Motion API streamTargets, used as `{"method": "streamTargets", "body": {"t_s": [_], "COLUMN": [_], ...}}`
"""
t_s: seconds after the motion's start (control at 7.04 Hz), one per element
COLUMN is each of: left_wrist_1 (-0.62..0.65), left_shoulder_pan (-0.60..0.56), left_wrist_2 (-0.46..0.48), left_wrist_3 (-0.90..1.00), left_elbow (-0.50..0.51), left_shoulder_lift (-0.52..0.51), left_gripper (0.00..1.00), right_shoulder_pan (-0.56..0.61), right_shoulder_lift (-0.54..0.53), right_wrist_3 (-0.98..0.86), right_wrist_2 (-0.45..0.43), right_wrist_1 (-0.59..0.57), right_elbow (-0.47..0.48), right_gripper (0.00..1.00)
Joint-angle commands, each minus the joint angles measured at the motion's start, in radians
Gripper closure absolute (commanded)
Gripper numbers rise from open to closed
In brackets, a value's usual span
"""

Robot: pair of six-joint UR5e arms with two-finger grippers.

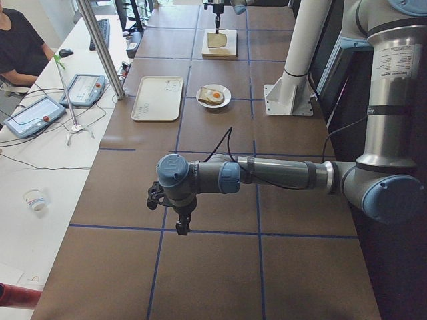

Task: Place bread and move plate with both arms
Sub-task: 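Lift the bread slice with the right gripper and carry it toward the plate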

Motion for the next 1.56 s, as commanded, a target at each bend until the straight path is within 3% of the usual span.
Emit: {"method": "streamTargets", "body": {"t_s": [0.0,0.43,0.71,1.14,1.42], "left_wrist_1": [0.000,0.000,0.000,0.000,0.000], "left_shoulder_pan": [0.000,0.000,0.000,0.000,0.000], "left_wrist_2": [0.000,0.000,0.002,0.002,0.002], "left_wrist_3": [0.000,-0.002,-0.002,-0.002,-0.002], "left_elbow": [-0.002,-0.008,-0.008,-0.005,-0.001], "left_shoulder_lift": [0.000,0.000,-0.005,-0.008,-0.009], "left_gripper": [0.00,0.00,0.00,0.00,0.00], "right_shoulder_pan": [0.011,-0.021,-0.139,-0.474,-0.599], "right_shoulder_lift": [0.071,0.275,0.452,0.588,0.601], "right_wrist_3": [0.168,0.412,0.626,0.780,0.782], "right_wrist_2": [0.027,0.045,0.003,-0.456,-0.612], "right_wrist_1": [0.057,0.067,0.073,0.074,0.073], "right_elbow": [0.037,0.031,0.033,0.057,0.053], "right_gripper": [1.00,1.00,1.00,1.00,1.00]}}
